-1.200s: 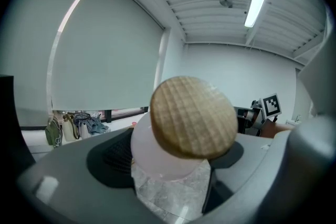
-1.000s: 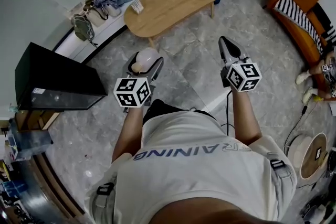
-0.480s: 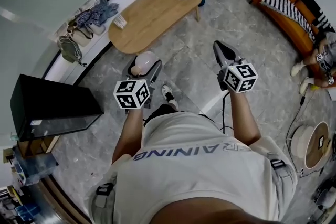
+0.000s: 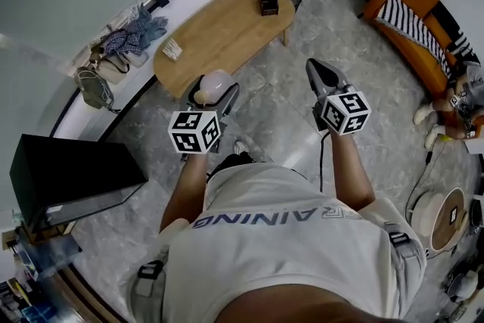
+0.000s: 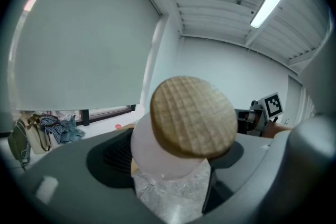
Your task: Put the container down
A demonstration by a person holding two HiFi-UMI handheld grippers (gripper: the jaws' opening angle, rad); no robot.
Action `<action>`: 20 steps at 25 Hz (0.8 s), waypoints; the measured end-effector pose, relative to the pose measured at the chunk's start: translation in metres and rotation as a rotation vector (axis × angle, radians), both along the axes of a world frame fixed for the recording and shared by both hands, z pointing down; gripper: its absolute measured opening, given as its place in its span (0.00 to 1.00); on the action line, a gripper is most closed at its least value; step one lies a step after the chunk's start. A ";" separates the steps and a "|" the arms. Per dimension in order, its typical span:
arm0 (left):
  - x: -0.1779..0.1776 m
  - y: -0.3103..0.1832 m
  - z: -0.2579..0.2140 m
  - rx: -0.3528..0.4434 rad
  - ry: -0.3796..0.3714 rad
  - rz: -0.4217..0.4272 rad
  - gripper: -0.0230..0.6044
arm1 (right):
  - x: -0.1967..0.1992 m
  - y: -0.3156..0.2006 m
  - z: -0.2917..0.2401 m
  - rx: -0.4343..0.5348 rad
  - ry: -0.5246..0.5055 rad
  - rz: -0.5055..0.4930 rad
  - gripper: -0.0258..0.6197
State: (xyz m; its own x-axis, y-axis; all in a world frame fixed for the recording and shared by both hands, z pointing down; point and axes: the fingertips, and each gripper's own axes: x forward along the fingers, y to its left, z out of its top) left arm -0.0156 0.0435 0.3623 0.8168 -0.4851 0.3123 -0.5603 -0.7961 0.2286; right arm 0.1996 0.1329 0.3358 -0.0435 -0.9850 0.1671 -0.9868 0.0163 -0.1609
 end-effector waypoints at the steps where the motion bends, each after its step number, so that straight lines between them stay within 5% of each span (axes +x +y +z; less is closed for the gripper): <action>1: -0.002 -0.013 0.003 -0.008 -0.001 -0.004 0.67 | -0.003 -0.015 0.002 -0.008 0.000 -0.006 0.06; 11: -0.040 -0.128 0.032 -0.086 -0.012 -0.051 0.67 | -0.025 -0.141 0.023 -0.047 -0.009 -0.030 0.07; 20: -0.026 -0.183 0.053 -0.139 -0.010 -0.067 0.67 | -0.014 -0.214 0.051 -0.114 -0.029 -0.086 0.06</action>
